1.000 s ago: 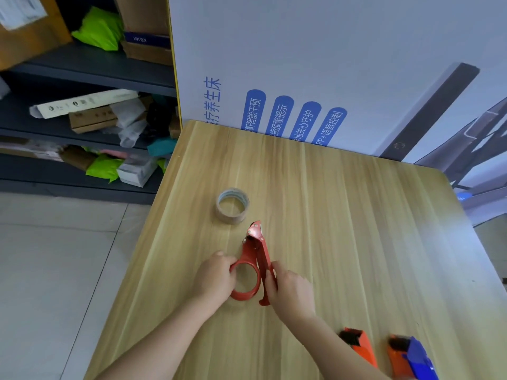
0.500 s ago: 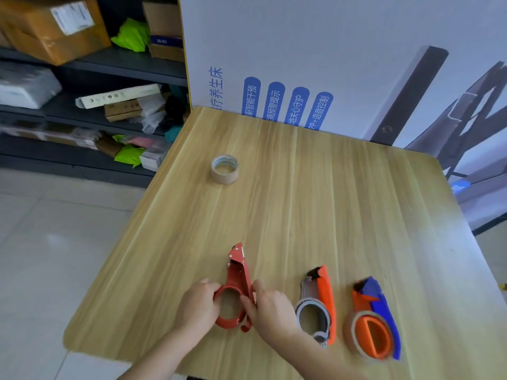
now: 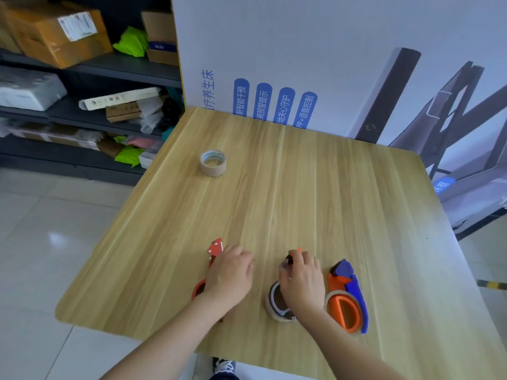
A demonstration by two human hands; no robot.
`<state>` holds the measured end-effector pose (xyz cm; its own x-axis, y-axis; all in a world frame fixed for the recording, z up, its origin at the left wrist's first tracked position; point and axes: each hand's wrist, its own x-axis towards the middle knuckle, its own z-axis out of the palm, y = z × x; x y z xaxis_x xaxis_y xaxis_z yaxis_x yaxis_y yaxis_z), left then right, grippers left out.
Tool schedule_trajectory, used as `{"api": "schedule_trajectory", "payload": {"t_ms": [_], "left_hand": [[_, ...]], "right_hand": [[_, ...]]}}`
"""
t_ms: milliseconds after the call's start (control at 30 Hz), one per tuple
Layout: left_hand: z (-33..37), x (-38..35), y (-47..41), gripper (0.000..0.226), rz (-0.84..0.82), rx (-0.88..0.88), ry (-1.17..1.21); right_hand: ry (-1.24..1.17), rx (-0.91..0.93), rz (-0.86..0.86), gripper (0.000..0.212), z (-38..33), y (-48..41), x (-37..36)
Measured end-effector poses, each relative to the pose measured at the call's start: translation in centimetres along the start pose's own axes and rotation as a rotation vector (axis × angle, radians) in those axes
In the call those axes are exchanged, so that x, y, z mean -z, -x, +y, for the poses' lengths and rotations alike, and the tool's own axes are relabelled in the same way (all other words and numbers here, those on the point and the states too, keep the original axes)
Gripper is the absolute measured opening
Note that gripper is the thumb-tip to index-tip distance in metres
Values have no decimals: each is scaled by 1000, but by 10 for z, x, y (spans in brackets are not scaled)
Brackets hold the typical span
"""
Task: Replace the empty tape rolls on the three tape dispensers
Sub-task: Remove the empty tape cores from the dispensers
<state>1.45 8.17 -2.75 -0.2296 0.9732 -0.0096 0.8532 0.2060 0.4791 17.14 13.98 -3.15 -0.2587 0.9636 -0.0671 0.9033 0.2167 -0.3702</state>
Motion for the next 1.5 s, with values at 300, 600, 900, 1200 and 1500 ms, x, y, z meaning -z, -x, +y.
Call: {"api": "schedule_trajectory", "payload": {"t_ms": [300,600,900,1200,1500], "left_hand": [[36,-54,-27,21,-443,75,-38],[33,13,-95,13,-119,280,455],[71,64,-89,25,-79,96,783],[77,107,-101,11,-204,346,1122],[69,125,-100,19,-117,358,1194]], "right_hand": [[-210,-319,-279,23,24,-10,8],[-1087,-466,-232,38,-16,-54,36],[-1229,-323,-286,53,-37,-88,89],[-1311,-150,-417,29,-40,-100,127],[-1273,-68,-514,13,-48,-108,143]]}}
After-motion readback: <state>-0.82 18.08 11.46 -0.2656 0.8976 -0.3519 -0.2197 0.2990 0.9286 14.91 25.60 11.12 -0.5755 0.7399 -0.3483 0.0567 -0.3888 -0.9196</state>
